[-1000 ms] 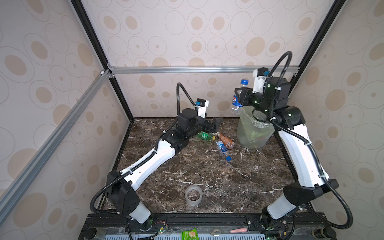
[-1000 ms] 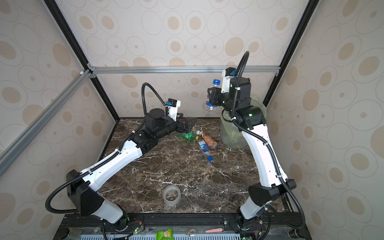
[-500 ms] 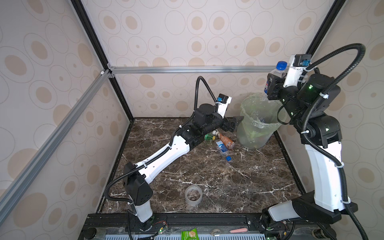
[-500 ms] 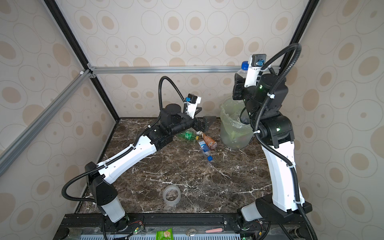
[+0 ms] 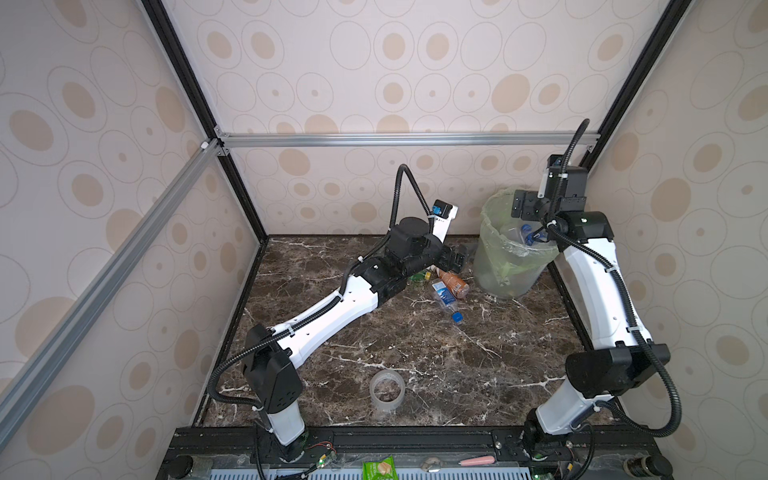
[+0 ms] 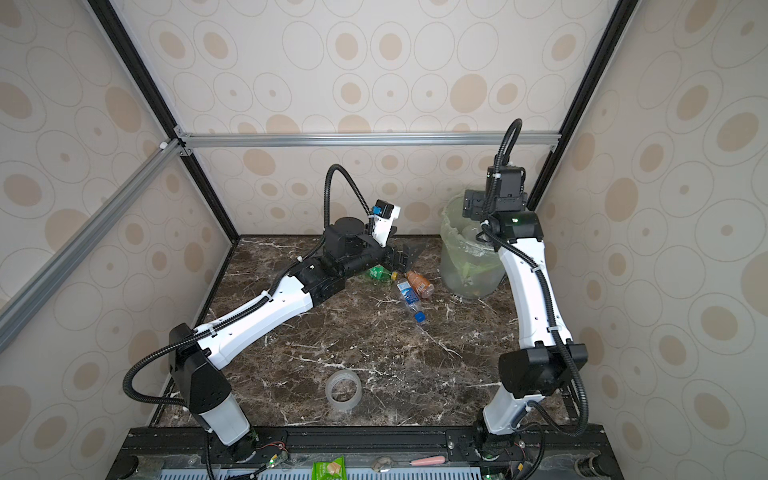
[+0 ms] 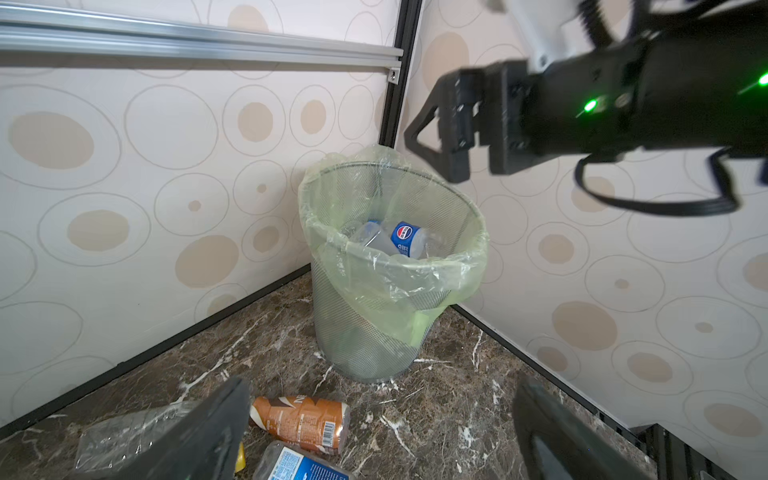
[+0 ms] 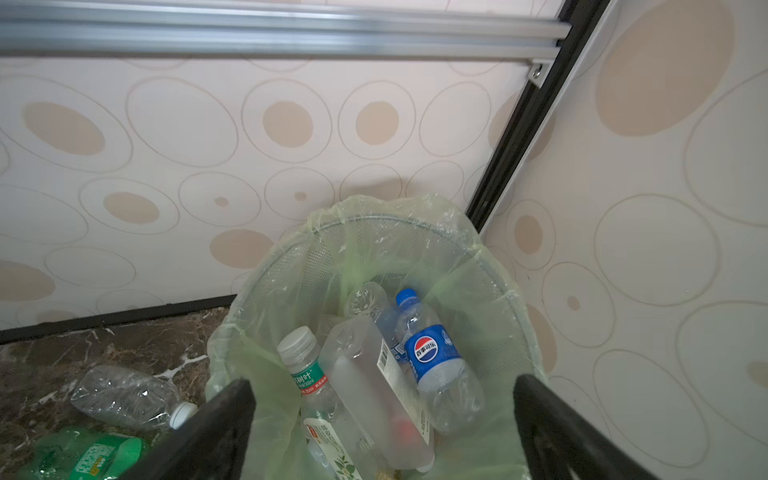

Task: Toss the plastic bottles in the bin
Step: 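Open the right gripper over the bin to drop the Pepsi bottle, then move the right gripper down to the Untouched water bottle while the left lowers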

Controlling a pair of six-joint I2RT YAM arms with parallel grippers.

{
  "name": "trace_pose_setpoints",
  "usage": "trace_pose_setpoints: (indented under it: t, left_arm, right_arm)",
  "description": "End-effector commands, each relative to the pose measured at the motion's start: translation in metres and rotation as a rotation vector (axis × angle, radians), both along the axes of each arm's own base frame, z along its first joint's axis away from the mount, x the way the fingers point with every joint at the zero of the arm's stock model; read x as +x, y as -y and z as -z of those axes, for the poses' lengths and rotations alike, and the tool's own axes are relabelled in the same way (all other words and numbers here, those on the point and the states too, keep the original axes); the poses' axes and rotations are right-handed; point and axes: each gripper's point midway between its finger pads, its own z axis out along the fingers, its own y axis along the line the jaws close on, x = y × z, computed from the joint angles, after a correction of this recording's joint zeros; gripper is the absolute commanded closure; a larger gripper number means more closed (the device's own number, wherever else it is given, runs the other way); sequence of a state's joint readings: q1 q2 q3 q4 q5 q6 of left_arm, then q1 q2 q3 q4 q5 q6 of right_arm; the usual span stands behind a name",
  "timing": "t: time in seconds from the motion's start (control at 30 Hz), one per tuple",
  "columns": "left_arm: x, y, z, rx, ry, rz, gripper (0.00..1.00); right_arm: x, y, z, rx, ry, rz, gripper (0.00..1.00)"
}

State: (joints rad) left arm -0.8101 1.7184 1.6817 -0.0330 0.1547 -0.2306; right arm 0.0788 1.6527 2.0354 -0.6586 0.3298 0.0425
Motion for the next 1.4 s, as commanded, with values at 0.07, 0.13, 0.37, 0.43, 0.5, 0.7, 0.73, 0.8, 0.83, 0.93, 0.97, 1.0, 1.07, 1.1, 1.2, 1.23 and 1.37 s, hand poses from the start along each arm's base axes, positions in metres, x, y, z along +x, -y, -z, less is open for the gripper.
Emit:
trace_pose_setpoints:
  t: [0.07, 0.13, 0.37, 0.43, 0.5, 0.7, 0.73, 0.8, 0.83, 0.93, 0.97, 1.0, 1.07, 1.1, 1.2, 1.23, 1.37]
  left_arm:
    - [-0.009, -0.007, -0.020, -0.028, 0.039, 0.001, 0.01]
    - [-0.009, -0.009, -0.019, -0.021, 0.036, -0.007, 0.01]
    - [-0.011, -0.022, -0.007, -0.010, 0.011, -0.052, 0.01]
    - [-0.012, -0.028, -0.002, -0.015, 0.002, -0.071, 0.01]
    - [-0.015, -0.038, 0.002, -0.028, -0.003, -0.094, 0.01]
    - [-0.016, -0.082, 0.025, -0.062, -0.064, -0.183, 0.01]
    - [-0.015, -0.090, 0.030, -0.073, -0.085, -0.198, 0.01]
    - [-0.014, -0.106, 0.040, -0.095, -0.126, -0.235, 0.01]
    - [-0.014, -0.114, 0.046, -0.107, -0.149, -0.251, 0.01]
    - [-0.013, -0.133, 0.065, -0.135, -0.204, -0.291, 0.01]
    - [-0.012, -0.138, 0.071, -0.142, -0.223, -0.302, 0.01]
    - [-0.011, -0.143, 0.078, -0.150, -0.244, -0.314, 0.01]
    - [-0.008, -0.151, 0.091, -0.178, -0.293, -0.330, 0.01]
    - [-0.007, -0.154, 0.097, -0.189, -0.314, -0.337, 0.01]
    - [-0.005, -0.160, 0.108, -0.203, -0.353, -0.369, 0.01]
    - [-0.005, -0.162, 0.111, -0.202, -0.364, -0.381, 0.01]
    - [-0.005, -0.166, 0.118, -0.185, -0.383, -0.405, 0.01]
  right_arm:
    - [-0.024, -0.001, -0.044, 0.039, 0.114, -0.006, 0.00]
    - [-0.026, -0.003, -0.044, 0.048, 0.117, -0.015, 0.00]
    - [-0.032, -0.031, -0.041, 0.076, 0.107, -0.111, 0.00]
    - [-0.034, -0.049, -0.033, 0.097, 0.086, -0.174, 0.00]
    - [-0.035, -0.071, -0.021, 0.119, 0.047, -0.245, 0.00]
    - [-0.043, -0.126, 0.037, 0.117, -0.095, -0.358, 0.00]
    - [-0.045, -0.131, 0.051, 0.117, -0.125, -0.368, 0.00]
    - [-0.048, -0.141, 0.077, 0.127, -0.184, -0.389, 0.00]
    - [-0.051, -0.147, 0.092, 0.129, -0.220, -0.408, 0.00]
    - [-0.063, -0.164, 0.134, 0.127, -0.311, -0.434, 0.00]
    - [-0.068, -0.171, 0.150, 0.126, -0.341, -0.448, 0.00]
    - [-0.072, -0.176, 0.164, 0.124, -0.368, -0.455, 0.00]
    - [-0.080, -0.187, 0.199, 0.138, -0.444, -0.472, 0.00]
    - [-0.083, -0.191, 0.212, 0.144, -0.476, -0.483, 0.00]
    - [-0.089, -0.200, 0.256, 0.166, -0.574, -0.494, 0.00]
    - [-0.090, -0.201, 0.269, 0.168, -0.608, -0.491, 0.00]
    - [-0.087, -0.202, 0.306, 0.145, -0.696, -0.469, 0.00]
